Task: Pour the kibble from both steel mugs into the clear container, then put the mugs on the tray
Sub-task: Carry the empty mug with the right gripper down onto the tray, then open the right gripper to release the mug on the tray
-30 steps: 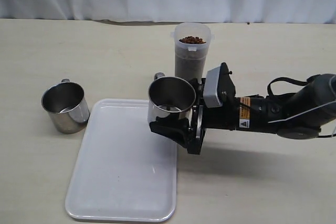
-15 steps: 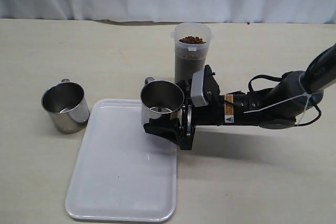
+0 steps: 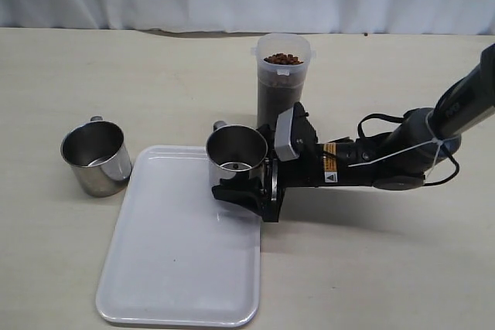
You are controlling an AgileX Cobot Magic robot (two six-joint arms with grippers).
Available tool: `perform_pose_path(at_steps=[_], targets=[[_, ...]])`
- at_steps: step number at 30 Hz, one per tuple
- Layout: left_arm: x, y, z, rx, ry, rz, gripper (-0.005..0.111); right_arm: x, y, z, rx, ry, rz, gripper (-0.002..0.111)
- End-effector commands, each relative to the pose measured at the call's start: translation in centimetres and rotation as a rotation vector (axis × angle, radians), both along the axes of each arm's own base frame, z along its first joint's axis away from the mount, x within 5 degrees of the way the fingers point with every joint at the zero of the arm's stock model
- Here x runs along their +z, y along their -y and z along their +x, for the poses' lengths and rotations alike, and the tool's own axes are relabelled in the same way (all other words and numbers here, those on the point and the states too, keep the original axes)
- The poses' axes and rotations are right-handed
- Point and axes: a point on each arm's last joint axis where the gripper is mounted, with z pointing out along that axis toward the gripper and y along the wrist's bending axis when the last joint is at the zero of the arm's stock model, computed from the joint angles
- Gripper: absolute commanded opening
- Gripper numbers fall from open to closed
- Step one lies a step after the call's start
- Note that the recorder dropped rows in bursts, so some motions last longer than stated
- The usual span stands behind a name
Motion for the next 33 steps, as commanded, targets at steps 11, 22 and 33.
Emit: perform_pose_path(at_steps=[11, 22, 33], targets=[[0.0, 0.1, 0.0, -0.010, 0.008, 0.001, 0.000, -0.5, -1.6, -0.1, -0.029, 0.061, -0.083, 0.056], [0.0, 0.1, 0.0, -0.010, 0.008, 0.001, 0.000, -0.4, -1.7, 0.0, -0.040, 0.054, -0.076, 0.067], [0.0, 0.1, 0.0, -0.010, 0.008, 0.001, 0.000, 1.5, -1.2, -0.1, 0.018, 0.059, -0.088, 0.067]])
